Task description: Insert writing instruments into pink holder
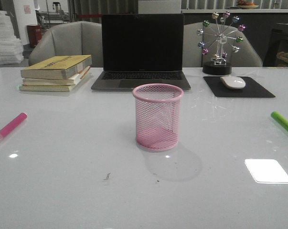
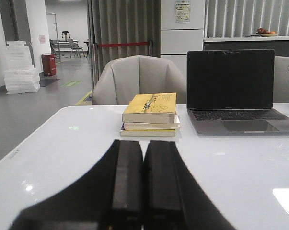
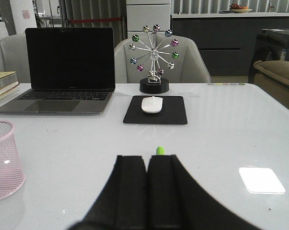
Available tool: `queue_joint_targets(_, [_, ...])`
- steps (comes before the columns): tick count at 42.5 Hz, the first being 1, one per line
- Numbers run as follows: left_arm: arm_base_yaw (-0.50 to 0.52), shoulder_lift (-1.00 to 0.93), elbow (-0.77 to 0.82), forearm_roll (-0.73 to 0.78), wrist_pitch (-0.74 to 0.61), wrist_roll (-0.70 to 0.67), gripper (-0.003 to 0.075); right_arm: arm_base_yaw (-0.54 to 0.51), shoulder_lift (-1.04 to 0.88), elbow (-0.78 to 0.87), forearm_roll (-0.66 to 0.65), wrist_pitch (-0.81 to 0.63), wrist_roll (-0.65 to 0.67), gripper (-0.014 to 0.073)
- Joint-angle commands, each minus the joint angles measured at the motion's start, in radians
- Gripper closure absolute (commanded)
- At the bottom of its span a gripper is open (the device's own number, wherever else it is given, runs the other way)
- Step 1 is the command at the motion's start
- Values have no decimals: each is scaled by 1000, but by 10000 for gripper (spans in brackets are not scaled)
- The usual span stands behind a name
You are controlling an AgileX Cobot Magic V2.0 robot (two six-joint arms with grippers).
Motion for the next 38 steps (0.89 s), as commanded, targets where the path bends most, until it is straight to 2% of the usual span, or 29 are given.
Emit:
queue_joint_targets(1, [0,-18,4,-7,-86,-5,629,-2,-19,-7,1,-95,-5,538])
queue_joint_targets(29, [0,-18,4,-7,-86,-5,629,-2,-19,-7,1,-95,-5,538])
queue_joint_targets(38, [0,-18,-38,-7,-133,-5,629,-2,-19,-39,-14,-124,-25,538])
